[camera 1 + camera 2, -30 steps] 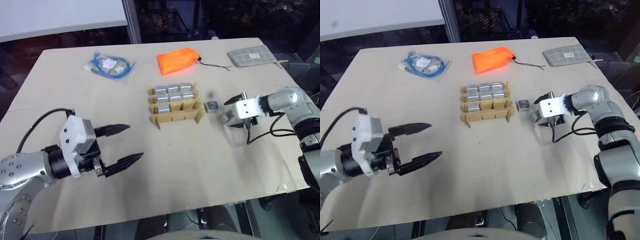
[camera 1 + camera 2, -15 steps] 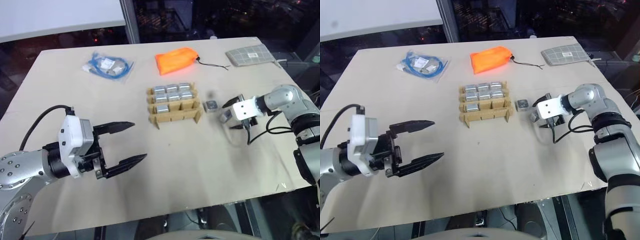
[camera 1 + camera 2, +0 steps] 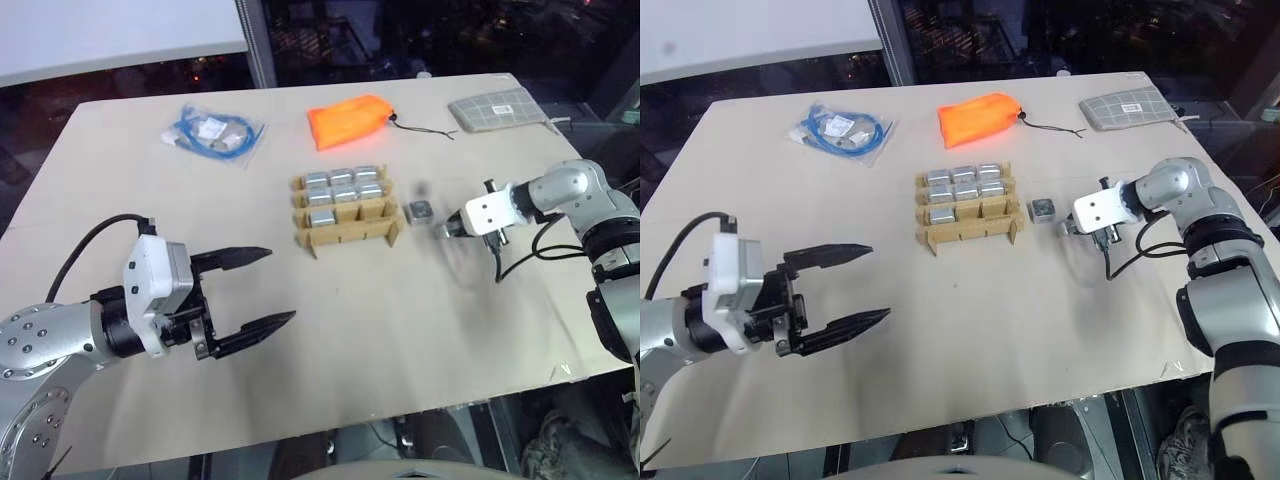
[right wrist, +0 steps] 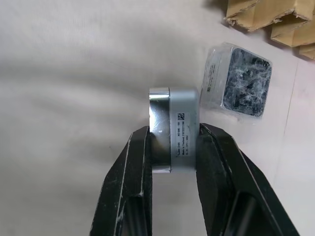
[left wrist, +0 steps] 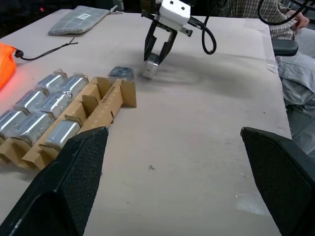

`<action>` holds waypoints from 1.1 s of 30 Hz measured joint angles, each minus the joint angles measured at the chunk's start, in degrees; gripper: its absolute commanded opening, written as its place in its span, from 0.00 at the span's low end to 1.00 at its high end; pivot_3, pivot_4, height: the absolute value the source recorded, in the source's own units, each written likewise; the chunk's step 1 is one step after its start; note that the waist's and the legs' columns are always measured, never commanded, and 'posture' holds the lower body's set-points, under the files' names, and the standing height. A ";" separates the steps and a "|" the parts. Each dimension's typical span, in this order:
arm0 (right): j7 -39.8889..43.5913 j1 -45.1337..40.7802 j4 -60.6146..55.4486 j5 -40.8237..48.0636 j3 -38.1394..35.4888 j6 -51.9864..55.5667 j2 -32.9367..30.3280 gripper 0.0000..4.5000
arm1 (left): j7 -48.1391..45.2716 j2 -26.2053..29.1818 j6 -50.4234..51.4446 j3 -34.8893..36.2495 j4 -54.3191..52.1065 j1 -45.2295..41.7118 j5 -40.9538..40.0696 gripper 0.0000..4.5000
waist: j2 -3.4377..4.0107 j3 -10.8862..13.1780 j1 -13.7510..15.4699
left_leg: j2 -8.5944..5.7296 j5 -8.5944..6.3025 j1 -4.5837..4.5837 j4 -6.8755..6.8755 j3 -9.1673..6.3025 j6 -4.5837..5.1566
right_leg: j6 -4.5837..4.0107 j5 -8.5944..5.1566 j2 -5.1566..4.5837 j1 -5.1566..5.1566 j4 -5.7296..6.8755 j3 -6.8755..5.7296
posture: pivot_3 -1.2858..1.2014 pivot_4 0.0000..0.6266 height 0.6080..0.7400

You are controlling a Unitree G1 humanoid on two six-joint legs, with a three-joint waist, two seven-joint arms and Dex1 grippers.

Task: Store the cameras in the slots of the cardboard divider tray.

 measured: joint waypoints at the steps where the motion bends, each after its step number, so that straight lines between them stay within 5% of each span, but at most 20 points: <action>1: 1.56 0.01 -0.22 1.79 -1.18 1.57 0.92 0.15 | 0.08 0.00 -0.21 0.01 0.12 0.16 0.07 1.00 | 0.01 0.00 -0.03 | 0.00 0.00 0.00 0.00 0.00 0.00 | 0.00 0.00 0.00 0.00 0.00 0.00 | 0.52 0.24 1.00; 8: 11.92 0.12 -14.18 17.26 -7.37 19.12 8.61 0.15 | -0.37 0.29 -0.66 3.25 1.67 2.62 1.28 1.00 | 0.15 0.09 0.17 | 0.07 -0.01 -0.05 -0.03 -0.07 -0.02 | 0.01 0.01 -0.01 -0.03 0.04 -0.09 | 0.52 0.24 1.00; 15: 8.54 0.29 -20.76 22.28 -9.16 33.99 17.44 0.15 | -0.65 0.63 -0.68 6.31 2.30 3.06 1.23 1.00 | 0.17 0.10 0.24 | 0.01 -0.03 -0.10 -0.03 -0.10 -0.05 | 0.01 0.01 -0.05 -0.05 0.04 -0.15 | 0.52 0.24 1.00; 33: 0.50 -8.68 -4.99 8.70 -3.00 26.45 23.08 0.15 | 1.24 0.50 -0.60 7.05 1.36 5.01 0.45 1.00 | 0.19 0.12 0.02 | 0.01 -0.10 -0.17 -0.14 -0.07 -0.17 | 0.00 0.00 0.01 -0.15 -0.01 -0.15 | 0.52 0.24 1.00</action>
